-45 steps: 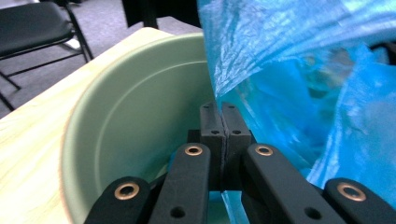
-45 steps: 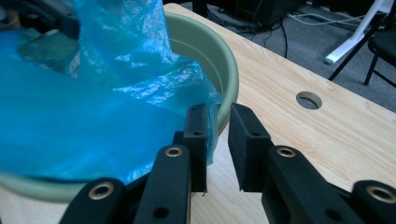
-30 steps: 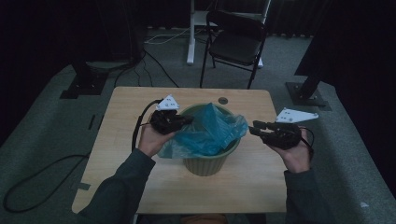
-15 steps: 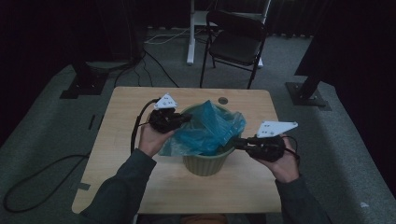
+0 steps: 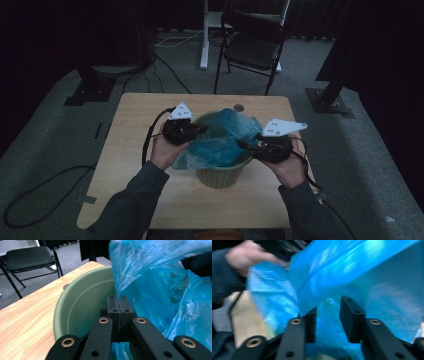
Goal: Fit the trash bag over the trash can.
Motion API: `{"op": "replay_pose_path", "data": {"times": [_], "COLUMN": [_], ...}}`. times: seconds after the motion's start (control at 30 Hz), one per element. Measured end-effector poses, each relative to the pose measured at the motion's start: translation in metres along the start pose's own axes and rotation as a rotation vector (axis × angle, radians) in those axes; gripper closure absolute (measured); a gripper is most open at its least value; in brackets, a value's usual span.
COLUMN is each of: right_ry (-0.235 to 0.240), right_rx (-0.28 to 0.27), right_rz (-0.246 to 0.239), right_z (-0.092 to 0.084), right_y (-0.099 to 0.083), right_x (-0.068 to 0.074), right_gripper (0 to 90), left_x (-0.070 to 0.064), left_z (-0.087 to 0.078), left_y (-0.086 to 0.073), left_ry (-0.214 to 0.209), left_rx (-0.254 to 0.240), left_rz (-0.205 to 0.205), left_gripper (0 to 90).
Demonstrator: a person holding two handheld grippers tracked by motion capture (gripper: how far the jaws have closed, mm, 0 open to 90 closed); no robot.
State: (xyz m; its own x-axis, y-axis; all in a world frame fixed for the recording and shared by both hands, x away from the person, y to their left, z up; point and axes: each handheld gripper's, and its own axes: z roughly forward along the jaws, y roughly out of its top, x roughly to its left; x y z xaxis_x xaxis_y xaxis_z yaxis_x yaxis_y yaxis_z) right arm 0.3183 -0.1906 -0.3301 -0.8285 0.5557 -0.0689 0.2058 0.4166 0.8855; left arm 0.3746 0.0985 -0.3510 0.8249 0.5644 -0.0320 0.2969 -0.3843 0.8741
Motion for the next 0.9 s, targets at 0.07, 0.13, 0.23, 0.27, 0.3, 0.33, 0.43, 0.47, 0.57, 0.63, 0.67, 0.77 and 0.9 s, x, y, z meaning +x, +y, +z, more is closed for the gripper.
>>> {"op": "replay_pose_path", "data": {"times": [0.07,0.13,0.23,0.27,0.3,0.33,0.43,0.47,0.57,0.63,0.67,0.77,0.9], "right_ry": [0.003,0.012,0.035,0.035,0.061,0.06,0.064,0.062,0.047,0.034,0.031,0.02,0.004], "right_rx": [0.012,0.024,0.056,0.056,0.079,0.087,0.093,0.096,0.115,0.125,0.129,0.144,0.163], "right_rz": [0.006,0.011,0.006,0.006,-0.002,-0.004,0.002,0.004,0.017,0.024,0.027,0.043,0.052], "right_z": [0.006,0.011,0.018,0.018,0.02,0.02,0.018,0.017,0.012,0.01,0.008,0.004,-0.004], "right_y": [0.001,0.003,0.004,0.004,0.003,0.003,0.001,0.001,-0.004,-0.008,-0.01,-0.016,-0.025], "right_x": [-0.003,-0.004,-0.004,-0.004,-0.004,-0.004,-0.005,-0.007,-0.012,-0.017,-0.019,-0.025,-0.032], "right_gripper": [58.3,54.2,59.2,59.2,72.3,76.9,84.5,86.1,88.6,89.0,89.2,89.3,89.4], "left_x": [-0.001,-0.002,-0.002,-0.002,-0.001,0.002,0.006,0.011,0.021,0.027,0.03,0.039,0.049], "left_z": [0.0,0.0,0.0,-0.001,-0.001,-0.003,-0.006,-0.008,-0.013,-0.016,-0.017,-0.021,-0.027], "left_y": [0.001,0.001,0.002,0.002,0.002,0.001,0.0,-0.001,-0.005,-0.008,-0.01,-0.014,-0.02], "left_ry": [0.001,0.0,0.004,0.005,0.008,0.017,0.031,0.042,0.068,0.084,0.094,0.115,0.139], "left_rx": [0.001,0.001,0.0,-0.002,-0.002,-0.005,-0.002,-0.001,0.003,0.004,0.006,0.004,0.006], "left_rz": [0.007,0.01,0.011,0.007,0.005,-0.006,-0.017,-0.031,-0.059,-0.08,-0.087,-0.113,-0.145], "left_gripper": [89.6,89.6,89.6,89.6,89.6,89.7,89.7,89.7,89.7,89.7,89.7,89.7,89.7]}}
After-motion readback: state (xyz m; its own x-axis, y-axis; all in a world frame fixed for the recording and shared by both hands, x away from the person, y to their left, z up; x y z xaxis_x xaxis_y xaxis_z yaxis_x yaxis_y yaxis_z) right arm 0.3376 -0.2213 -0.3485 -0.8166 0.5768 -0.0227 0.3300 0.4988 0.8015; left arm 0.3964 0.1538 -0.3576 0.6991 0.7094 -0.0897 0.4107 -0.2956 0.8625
